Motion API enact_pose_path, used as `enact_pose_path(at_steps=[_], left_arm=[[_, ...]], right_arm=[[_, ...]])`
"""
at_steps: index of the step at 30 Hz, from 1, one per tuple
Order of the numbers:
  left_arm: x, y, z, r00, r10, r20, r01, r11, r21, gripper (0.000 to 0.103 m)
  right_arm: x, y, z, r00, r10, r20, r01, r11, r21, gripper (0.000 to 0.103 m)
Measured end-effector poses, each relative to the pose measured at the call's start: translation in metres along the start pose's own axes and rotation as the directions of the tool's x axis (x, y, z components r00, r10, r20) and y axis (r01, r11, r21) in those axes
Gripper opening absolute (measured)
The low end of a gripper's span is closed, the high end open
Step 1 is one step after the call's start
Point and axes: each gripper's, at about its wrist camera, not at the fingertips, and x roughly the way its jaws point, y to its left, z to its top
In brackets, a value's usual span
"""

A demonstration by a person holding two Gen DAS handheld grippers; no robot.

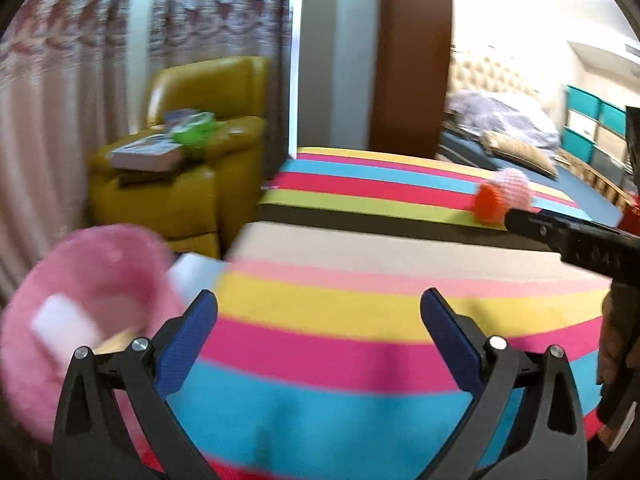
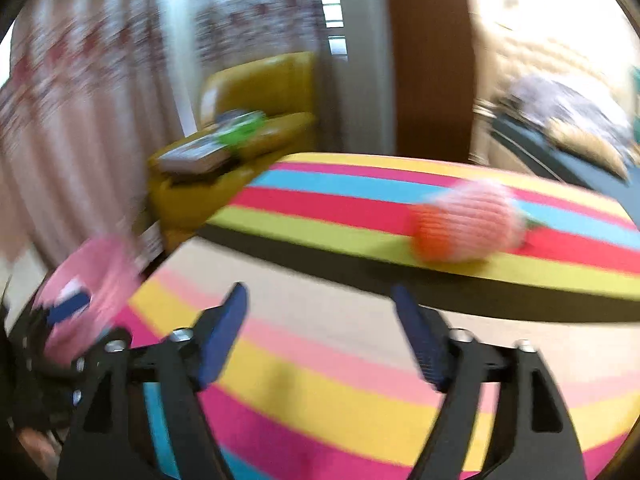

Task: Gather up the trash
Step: 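Open both tools to drop the paper and foam cube into the wastebasket, then grasp the orange-pink mesh fruit sleeve with the right tool while the left tool grasps the green cloth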

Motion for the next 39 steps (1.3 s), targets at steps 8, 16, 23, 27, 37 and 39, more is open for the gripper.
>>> enact_pose_path(at_steps=[8,16,23,27,37,39], left_arm=[[0.065,-0.07,0.023,0.996,-0.051,-0.071,0.055,0.997,0.059,0.098],[0.09,-0.078,0.04,0.997,-0.009,-0.073,0.014,0.998,0.058,0.098],[0.092,-0.082,0.044,0.997,-0.006,-0.078,0.01,0.998,0.06,0.098],[0.101,-0.105,0.054,0.996,-0.034,-0.087,0.04,0.997,0.072,0.098],[0.129,-0.197,0.08,0.98,-0.153,-0.13,0.167,0.98,0.105,0.098],[0.139,-0.219,0.085,0.976,-0.164,-0.143,0.181,0.978,0.109,0.098]], right_arm=[[0.031,-0.086,0.032,0.991,-0.134,0.008,0.13,0.972,0.194,0.076],[0.081,-0.108,0.058,0.981,-0.189,-0.035,0.191,0.94,0.284,0.076],[0.066,-0.1,0.044,0.991,-0.135,-0.026,0.137,0.979,0.153,0.016],[0.027,-0.104,0.027,0.993,-0.116,0.013,0.114,0.989,0.092,0.013],[-0.058,-0.178,-0.015,0.973,-0.221,0.067,0.21,0.968,0.135,0.013],[-0.069,-0.198,-0.021,0.968,-0.239,0.072,0.225,0.961,0.162,0.013]])
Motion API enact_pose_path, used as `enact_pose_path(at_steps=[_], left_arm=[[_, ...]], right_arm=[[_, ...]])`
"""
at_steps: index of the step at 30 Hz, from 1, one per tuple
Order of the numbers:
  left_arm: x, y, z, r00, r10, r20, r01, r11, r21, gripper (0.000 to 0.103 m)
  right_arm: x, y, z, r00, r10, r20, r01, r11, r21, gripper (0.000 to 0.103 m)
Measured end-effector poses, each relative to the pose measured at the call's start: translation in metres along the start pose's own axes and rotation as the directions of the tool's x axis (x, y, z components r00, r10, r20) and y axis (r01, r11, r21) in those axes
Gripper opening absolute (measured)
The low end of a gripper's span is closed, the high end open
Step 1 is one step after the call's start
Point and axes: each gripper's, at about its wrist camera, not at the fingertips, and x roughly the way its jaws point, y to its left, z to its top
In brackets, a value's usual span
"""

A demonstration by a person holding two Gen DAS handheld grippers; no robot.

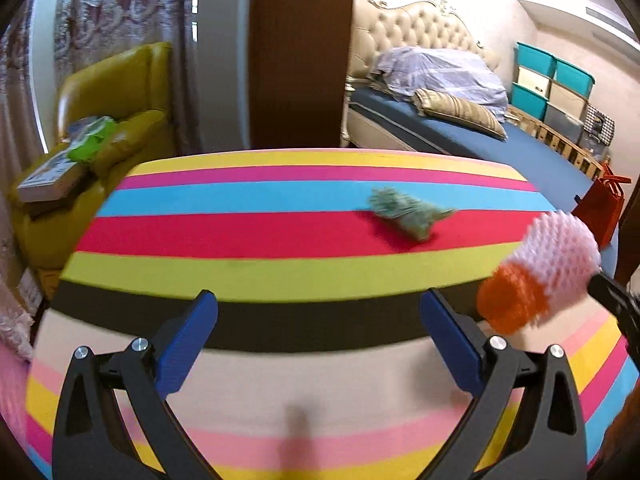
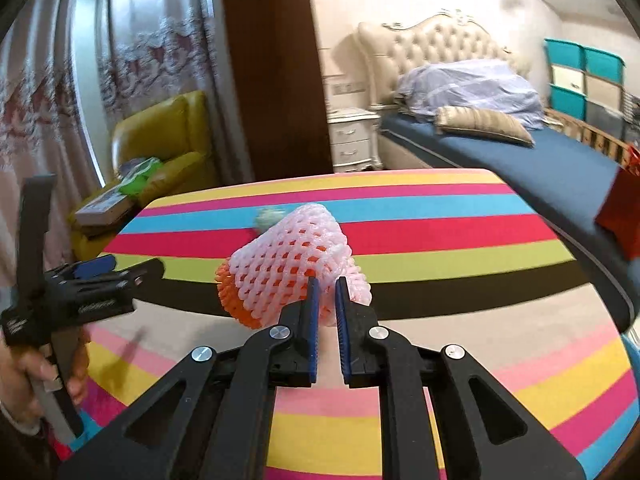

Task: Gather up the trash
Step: 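Grasp the orange-pink mesh fruit sleeve with the right tool while the left tool grasps the green cloth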

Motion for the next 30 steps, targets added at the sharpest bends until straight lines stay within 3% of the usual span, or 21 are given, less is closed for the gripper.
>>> enact_pose_path(at_steps=[6,15,17,18,20,21,26,30], left_arm=[[0.058,-0.058,0.031,0.998,-0.034,-0.058,0.033,0.999,-0.022,0.098],[0.14,-0.098,0.081,0.991,0.061,-0.118,-0.072,0.993,-0.088,0.097],[0.155,-0.099,0.083,0.985,0.068,-0.161,-0.081,0.994,-0.075,0.084],[0.161,-0.1,0.08,0.98,0.024,-0.197,-0.038,0.997,-0.069,0.071],[0.154,-0.106,0.078,0.986,0.016,-0.164,-0.016,1.0,0.0,0.05],[0.15,-0.111,0.075,0.986,0.004,-0.164,0.001,0.999,0.033,0.035],[0.094,-0.113,0.05,0.998,-0.011,-0.056,0.018,0.992,0.129,0.033],[0.048,-0.098,0.027,0.999,-0.039,0.015,0.037,0.991,0.125,0.033]], right_arm=[[-0.005,-0.045,-0.003,0.998,-0.054,0.016,0.053,0.998,0.036,0.013],[0.011,-0.068,-0.001,1.0,-0.027,-0.006,0.027,0.996,0.081,0.013],[0.015,-0.068,-0.001,1.0,-0.024,-0.012,0.025,0.997,0.073,0.013],[0.016,-0.067,-0.001,1.0,-0.025,-0.013,0.026,0.997,0.068,0.013],[0.017,-0.065,-0.001,1.0,-0.023,-0.014,0.024,0.997,0.067,0.013],[0.017,-0.064,-0.002,1.0,-0.02,-0.015,0.021,0.997,0.073,0.013],[0.014,-0.052,-0.008,1.0,-0.009,-0.011,0.01,0.998,0.067,0.013],[0.003,-0.036,-0.014,1.0,-0.003,-0.002,0.003,0.999,0.05,0.013]])
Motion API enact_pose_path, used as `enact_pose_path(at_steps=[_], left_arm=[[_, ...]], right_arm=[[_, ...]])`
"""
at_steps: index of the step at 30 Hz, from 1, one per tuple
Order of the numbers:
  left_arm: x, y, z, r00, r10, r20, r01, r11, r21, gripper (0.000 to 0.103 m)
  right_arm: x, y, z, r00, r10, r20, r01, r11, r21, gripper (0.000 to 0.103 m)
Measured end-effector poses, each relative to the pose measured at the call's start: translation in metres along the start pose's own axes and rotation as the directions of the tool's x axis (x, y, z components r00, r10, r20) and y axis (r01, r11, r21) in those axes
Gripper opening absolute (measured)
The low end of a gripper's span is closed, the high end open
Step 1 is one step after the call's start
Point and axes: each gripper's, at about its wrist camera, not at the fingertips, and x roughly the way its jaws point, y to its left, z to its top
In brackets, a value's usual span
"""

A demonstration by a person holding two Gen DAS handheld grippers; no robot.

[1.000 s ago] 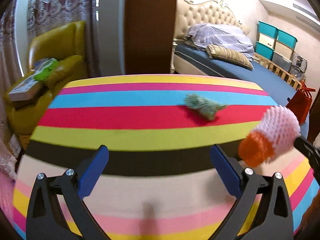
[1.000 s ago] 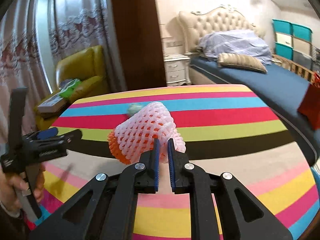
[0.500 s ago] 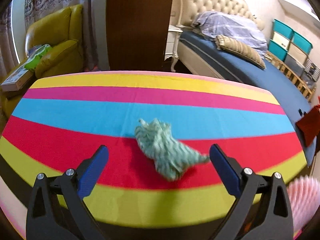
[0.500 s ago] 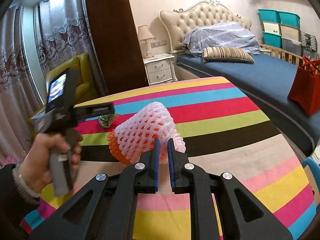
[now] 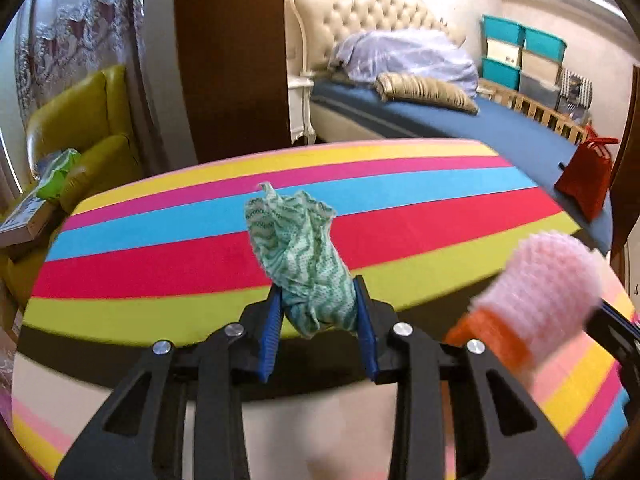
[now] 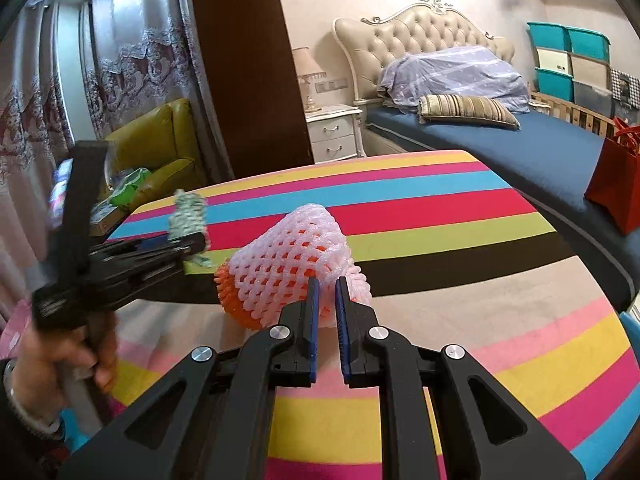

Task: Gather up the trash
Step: 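Grasp the orange-pink mesh fruit sleeve with the right tool while the left tool grasps the green cloth, then carry the mesh sleeve and green cloth with both tools over the wastebasket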

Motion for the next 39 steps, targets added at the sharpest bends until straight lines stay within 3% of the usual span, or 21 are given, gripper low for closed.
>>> enact_pose_path(at_steps=[12,18,28,35,39], left_arm=[[-0.115,0.044,-0.08,0.993,-0.023,0.119,0.02,1.0,0.02,0.033],[-0.162,0.074,-0.118,0.991,-0.01,0.131,0.008,1.0,0.019,0.033],[-0.222,0.146,-0.164,0.989,0.073,0.128,-0.067,0.997,-0.05,0.034],[-0.265,0.206,-0.194,0.979,0.168,0.115,-0.153,0.98,-0.129,0.035],[-0.295,0.251,-0.211,0.964,0.246,0.101,-0.226,0.958,-0.177,0.035]], right_arm=[[-0.035,0.069,-0.026,0.998,0.066,0.016,-0.064,0.993,-0.103,0.013],[-0.043,0.114,-0.035,0.992,0.129,-0.002,-0.128,0.977,-0.168,0.013],[-0.047,0.193,-0.047,0.973,0.224,-0.054,-0.23,0.93,-0.286,0.013],[-0.05,0.268,-0.045,0.94,0.328,-0.092,-0.338,0.864,-0.374,0.013],[-0.051,0.311,-0.038,0.919,0.38,-0.103,-0.386,0.821,-0.42,0.013]])
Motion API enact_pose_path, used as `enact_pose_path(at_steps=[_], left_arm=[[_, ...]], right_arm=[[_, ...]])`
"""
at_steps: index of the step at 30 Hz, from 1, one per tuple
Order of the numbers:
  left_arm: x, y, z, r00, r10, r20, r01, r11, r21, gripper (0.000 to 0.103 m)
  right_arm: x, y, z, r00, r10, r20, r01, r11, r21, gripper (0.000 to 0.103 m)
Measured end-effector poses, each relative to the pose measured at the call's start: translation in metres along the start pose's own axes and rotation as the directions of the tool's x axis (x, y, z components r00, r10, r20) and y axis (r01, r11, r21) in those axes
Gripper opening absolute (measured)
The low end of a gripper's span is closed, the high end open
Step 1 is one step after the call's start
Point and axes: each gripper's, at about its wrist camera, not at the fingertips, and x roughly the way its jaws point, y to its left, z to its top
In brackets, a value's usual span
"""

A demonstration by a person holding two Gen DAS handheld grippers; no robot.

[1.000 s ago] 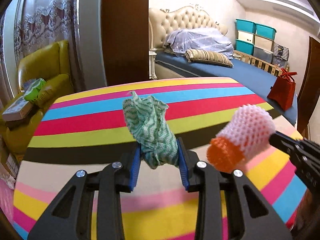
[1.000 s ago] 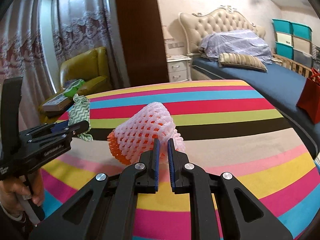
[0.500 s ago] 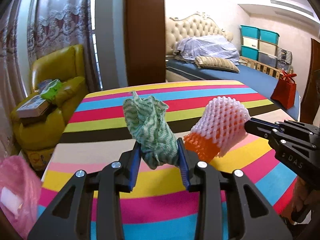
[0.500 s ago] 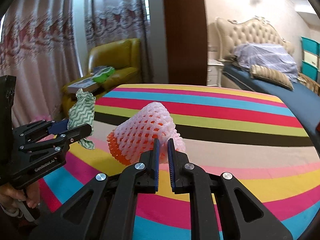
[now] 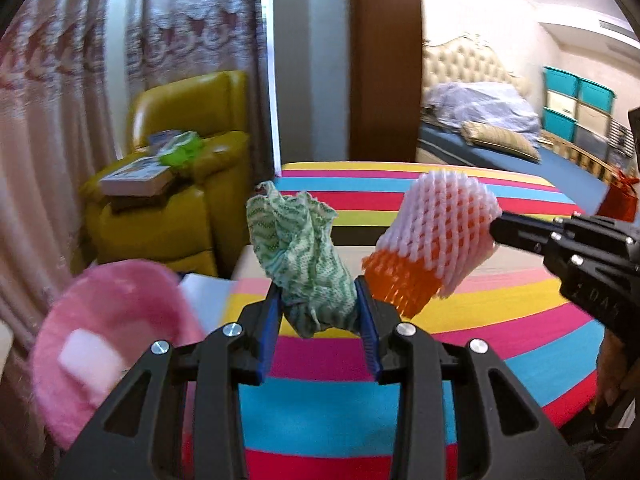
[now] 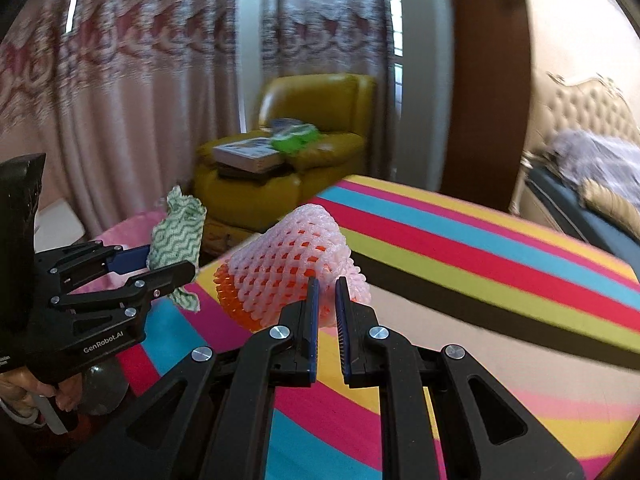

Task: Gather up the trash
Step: 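Carry the mesh sleeve and green cloth with both tools over the wastebasket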

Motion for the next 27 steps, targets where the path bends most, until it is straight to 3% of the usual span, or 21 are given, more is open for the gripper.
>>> enact_pose_path(at_steps=[11,18,27], left_arm=[[-0.042,0.131,-0.024,0.985,0.172,-0.025,-0.174,0.973,-0.149,0.036],[-0.054,0.187,-0.034,0.972,0.229,-0.046,-0.233,0.944,-0.233,0.036],[-0.039,0.206,-0.04,0.967,0.242,-0.076,-0.253,0.928,-0.274,0.036]], right_arm=[[0.047,0.102,0.046,0.988,0.156,-0.014,-0.157,0.976,-0.149,0.013],[0.078,0.16,0.063,0.975,0.217,-0.054,-0.223,0.948,-0.226,0.013],[0.115,0.194,0.056,0.953,0.272,-0.133,-0.297,0.926,-0.233,0.014]])
